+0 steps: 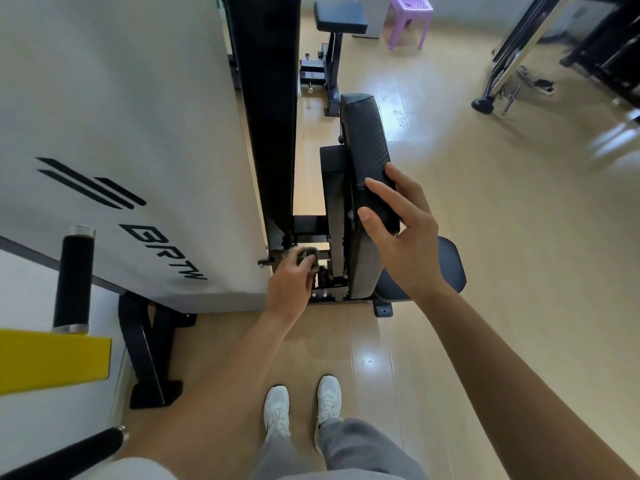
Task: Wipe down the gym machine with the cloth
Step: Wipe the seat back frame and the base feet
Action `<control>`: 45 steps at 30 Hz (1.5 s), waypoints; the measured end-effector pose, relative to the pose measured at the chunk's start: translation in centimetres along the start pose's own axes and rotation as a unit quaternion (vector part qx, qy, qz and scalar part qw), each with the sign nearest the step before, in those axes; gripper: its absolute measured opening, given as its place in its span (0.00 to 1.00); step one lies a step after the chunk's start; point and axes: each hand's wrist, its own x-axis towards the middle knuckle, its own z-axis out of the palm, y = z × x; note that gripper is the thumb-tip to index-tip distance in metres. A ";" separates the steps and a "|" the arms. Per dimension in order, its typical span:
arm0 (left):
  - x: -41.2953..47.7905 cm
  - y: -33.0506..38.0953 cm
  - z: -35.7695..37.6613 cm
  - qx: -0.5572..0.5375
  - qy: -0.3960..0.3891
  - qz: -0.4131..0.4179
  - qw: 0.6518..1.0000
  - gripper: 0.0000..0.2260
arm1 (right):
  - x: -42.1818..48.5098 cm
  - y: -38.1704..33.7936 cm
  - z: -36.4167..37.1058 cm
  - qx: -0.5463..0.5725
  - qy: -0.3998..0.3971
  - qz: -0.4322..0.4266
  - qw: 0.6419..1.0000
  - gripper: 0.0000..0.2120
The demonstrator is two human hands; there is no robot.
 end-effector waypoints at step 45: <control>3.3 -0.4 -5.1 -0.734 0.036 -0.566 0.372 0.17 | -2.1 -1.0 2.5 0.001 0.074 0.040 0.996 0.18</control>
